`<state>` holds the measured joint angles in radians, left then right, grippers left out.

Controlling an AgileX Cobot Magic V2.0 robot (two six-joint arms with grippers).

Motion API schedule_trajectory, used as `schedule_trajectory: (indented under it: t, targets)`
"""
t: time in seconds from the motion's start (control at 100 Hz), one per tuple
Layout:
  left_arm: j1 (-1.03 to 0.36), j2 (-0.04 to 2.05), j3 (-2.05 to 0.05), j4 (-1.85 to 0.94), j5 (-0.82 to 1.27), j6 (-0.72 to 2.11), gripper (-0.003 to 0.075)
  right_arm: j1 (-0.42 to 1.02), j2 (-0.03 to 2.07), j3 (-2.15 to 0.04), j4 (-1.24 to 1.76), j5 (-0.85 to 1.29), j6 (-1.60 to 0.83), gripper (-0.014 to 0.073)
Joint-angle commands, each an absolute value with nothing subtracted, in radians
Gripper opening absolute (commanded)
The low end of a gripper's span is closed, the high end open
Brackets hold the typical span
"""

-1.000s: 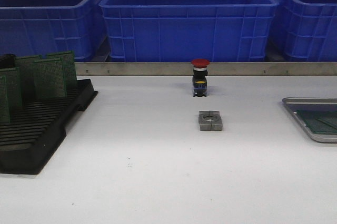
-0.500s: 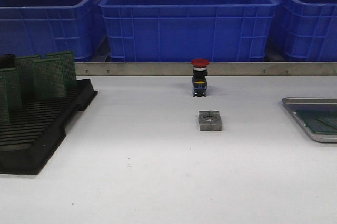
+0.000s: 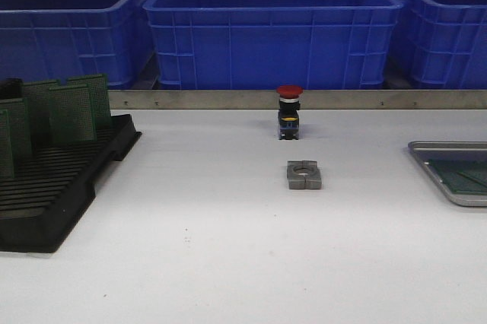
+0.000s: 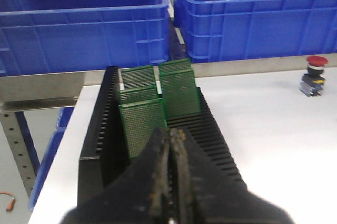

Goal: Place circuit board on tray

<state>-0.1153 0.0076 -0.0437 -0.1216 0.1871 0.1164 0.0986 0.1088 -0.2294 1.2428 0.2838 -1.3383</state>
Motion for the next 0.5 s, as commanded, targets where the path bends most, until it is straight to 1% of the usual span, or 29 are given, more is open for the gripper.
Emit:
schedule_trajectory:
  t: [0.0, 0.03, 0.05, 0.08, 0.13, 0.16, 0.49]
  targets:
    - [-0.124, -0.019, 0.035, 0.000, -0.076, -0.050, -0.0020, 0.099, 0.118, -0.254, 1.270, 0.268, -1.343, -0.0062]
    - [-0.124, -0.038, 0.060, 0.000, -0.098, -0.073, -0.0020, 0.099, 0.118, -0.254, 1.270, 0.268, -1.343, -0.0062]
    - [-0.124, -0.040, 0.046, 0.006, -0.022, -0.077, -0.0020, 0.099, 0.118, -0.254, 1.270, 0.268, -1.343, -0.0062]
    - [-0.124, -0.034, 0.040, 0.008, 0.029, -0.077, -0.0020, 0.099, 0.118, -0.254, 1.270, 0.268, -1.343, -0.0062]
    - [-0.124, -0.037, 0.052, 0.008, 0.008, -0.077, -0.0020, 0.099, 0.118, -0.254, 1.270, 0.276, -1.343, -0.0062]
    - [-0.124, -0.037, 0.050, 0.012, 0.039, -0.075, -0.0020, 0.099, 0.119, -0.254, 1.270, 0.277, -1.343, -0.0062]
    - [-0.088, -0.037, 0.050, 0.038, 0.054, -0.071, -0.0020, 0.099, 0.120, -0.254, 1.270, 0.287, -1.343, -0.0062]
